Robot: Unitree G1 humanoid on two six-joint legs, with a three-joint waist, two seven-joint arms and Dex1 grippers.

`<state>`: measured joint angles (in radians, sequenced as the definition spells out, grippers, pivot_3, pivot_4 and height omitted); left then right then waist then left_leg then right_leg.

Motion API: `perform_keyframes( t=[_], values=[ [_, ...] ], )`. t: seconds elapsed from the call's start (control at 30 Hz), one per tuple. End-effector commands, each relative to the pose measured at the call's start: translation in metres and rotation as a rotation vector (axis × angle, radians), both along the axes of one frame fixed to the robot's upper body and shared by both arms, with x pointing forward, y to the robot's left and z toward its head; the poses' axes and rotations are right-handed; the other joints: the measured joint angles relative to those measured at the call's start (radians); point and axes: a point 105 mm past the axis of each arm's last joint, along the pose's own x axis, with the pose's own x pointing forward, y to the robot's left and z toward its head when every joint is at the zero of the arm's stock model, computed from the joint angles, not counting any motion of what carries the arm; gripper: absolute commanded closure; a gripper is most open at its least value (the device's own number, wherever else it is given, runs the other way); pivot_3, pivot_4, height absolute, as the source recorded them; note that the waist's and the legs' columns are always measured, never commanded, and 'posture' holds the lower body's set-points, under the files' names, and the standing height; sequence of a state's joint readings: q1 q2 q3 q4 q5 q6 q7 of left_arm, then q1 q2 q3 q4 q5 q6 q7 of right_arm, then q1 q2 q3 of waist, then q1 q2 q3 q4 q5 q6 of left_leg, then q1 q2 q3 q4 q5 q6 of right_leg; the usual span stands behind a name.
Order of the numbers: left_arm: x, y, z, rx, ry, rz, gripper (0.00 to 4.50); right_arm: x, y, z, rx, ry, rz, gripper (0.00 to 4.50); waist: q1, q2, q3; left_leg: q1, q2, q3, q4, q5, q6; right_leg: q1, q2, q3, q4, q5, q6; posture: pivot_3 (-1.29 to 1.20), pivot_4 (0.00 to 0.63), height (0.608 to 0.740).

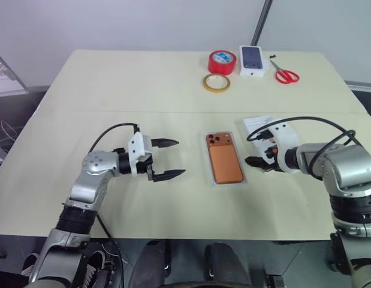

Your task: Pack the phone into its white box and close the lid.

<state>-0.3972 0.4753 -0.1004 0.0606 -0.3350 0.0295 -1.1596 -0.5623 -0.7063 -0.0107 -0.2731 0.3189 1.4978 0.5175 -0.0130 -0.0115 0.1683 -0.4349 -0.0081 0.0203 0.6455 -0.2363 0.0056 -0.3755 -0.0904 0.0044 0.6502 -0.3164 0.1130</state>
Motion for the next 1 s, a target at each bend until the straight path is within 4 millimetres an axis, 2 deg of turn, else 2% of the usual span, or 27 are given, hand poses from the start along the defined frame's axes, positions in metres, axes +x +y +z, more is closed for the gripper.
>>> perform_keyframes(
  t=[0.03, 0.13, 0.17, 0.5, 0.63, 0.93, 1.0],
  values=[
    [-0.003, -0.003, 0.008, -0.013, -0.049, 0.002, 0.0, 0.002, -0.001, -0.001, -0.037, -0.021, 0.009, 2.34, 0.0, 0.0, 0.0, 0.0, 0.0, 0.0, 0.0, 0.0, 0.0, 0.0, 0.0, 0.0, 0.0, 0.0, 0.0, 0.0, 0.15, 0.728],
    [-0.003, -0.006, 0.008, -0.016, -0.045, 0.005, 0.0, 0.001, -0.005, -0.008, -0.059, -0.013, -0.003, 4.02, 0.0, 0.0, 0.0, 0.0, 0.0, 0.0, 0.0, 0.0, 0.0, 0.0, 0.0, 0.0, 0.0, 0.0, 0.0, 0.0, 0.15, 0.728],
    [-0.003, -0.006, 0.008, -0.014, -0.043, 0.005, 0.0, -0.001, -0.005, -0.01, -0.066, -0.009, 0.002, 4.46, 0.0, 0.0, 0.0, 0.0, 0.0, 0.0, 0.0, 0.0, 0.0, 0.0, 0.0, 0.0, 0.0, 0.0, 0.0, 0.0, 0.15, 0.728],
    [0.0, -0.007, 0.006, 0.004, -0.035, 0.015, 0.0, -0.006, -0.01, -0.017, -0.049, 0.03, -0.073, 4.46, 0.0, 0.0, -0.001, 0.0, 0.0, 0.0, 0.001, 0.0, 0.0, 0.001, 0.0, 0.0, 0.0, 0.0, 0.0, 0.0, 0.15, 0.728],
    [0.0, -0.01, 0.006, 0.006, -0.034, 0.009, 0.0, -0.01, -0.006, -0.016, 0.055, 0.067, -0.102, 4.46, 0.002, 0.0, 0.0, 0.0, 0.0, 0.0, 0.001, 0.0, 0.0, 0.001, 0.0, 0.0, 0.0, 0.0, 0.0, 0.0, 0.15, 0.728],
    [0.002, -0.017, 0.007, 0.0, -0.036, 0.006, 0.0, -0.015, -0.008, -0.016, -0.058, 0.104, -0.007, 4.46, 0.002, 0.0, -0.001, 0.0, 0.0, 0.0, 0.001, 0.0, 0.001, 0.001, 0.0, -0.001, 0.0, 0.0, 0.0, 0.0, 0.15, 0.728],
    [0.001, -0.019, 0.005, -0.004, -0.038, 0.008, 0.0, -0.018, -0.01, -0.021, -0.071, 0.143, -0.002, 4.46, 0.002, 0.0, -0.001, 0.0, 0.0, 0.0, 0.001, 0.0, 0.001, 0.001, 0.0, -0.001, 0.0, 0.0, 0.0, 0.0, 0.15, 0.728]
  ],
)
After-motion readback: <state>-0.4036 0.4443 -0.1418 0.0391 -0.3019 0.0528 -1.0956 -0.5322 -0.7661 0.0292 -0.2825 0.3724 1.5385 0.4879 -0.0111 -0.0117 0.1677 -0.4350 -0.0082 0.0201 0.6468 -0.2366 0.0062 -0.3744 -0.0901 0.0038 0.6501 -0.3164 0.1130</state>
